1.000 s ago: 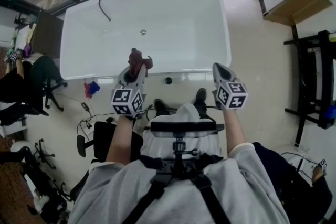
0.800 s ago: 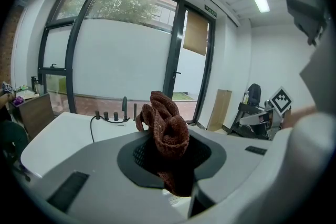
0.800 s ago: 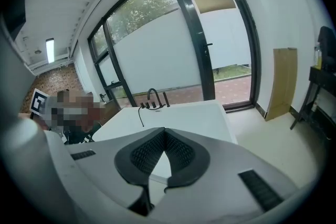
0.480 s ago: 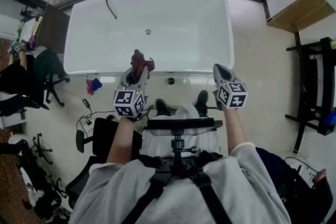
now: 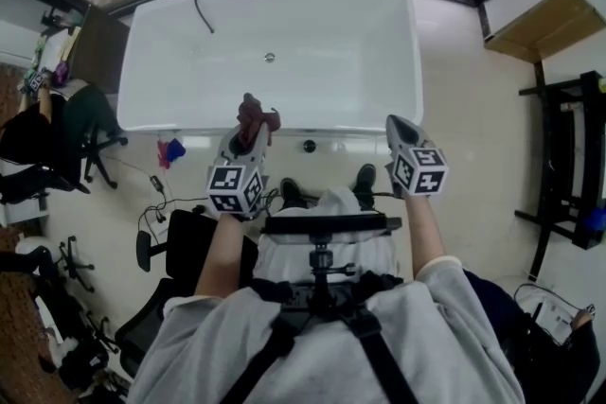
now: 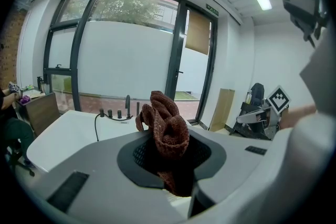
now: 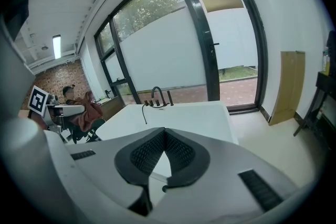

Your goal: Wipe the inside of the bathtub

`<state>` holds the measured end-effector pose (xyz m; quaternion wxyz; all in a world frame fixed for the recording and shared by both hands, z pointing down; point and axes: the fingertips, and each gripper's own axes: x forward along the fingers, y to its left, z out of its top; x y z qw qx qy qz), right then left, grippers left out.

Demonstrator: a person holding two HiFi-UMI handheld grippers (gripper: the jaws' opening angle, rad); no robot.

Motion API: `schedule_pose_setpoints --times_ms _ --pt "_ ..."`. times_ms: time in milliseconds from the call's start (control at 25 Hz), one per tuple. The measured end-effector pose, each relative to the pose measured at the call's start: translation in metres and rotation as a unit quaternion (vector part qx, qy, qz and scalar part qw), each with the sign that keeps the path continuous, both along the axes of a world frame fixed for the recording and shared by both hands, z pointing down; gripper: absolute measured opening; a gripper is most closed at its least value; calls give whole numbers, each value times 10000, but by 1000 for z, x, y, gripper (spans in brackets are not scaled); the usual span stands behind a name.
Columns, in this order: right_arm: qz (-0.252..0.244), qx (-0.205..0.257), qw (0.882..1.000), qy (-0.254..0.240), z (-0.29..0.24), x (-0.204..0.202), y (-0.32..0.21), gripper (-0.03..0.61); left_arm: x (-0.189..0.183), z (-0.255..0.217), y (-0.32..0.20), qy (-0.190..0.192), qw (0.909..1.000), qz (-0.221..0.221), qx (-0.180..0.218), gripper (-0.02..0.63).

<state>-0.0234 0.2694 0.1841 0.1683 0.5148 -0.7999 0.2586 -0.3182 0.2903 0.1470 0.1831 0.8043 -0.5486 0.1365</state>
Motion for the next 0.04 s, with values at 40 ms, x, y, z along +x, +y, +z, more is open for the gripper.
schedule_pose_setpoints --times_ms 40 --pt "-4 1 10000 10 0 1 0 6 0 1 1 7 10000 -14 -4 92"
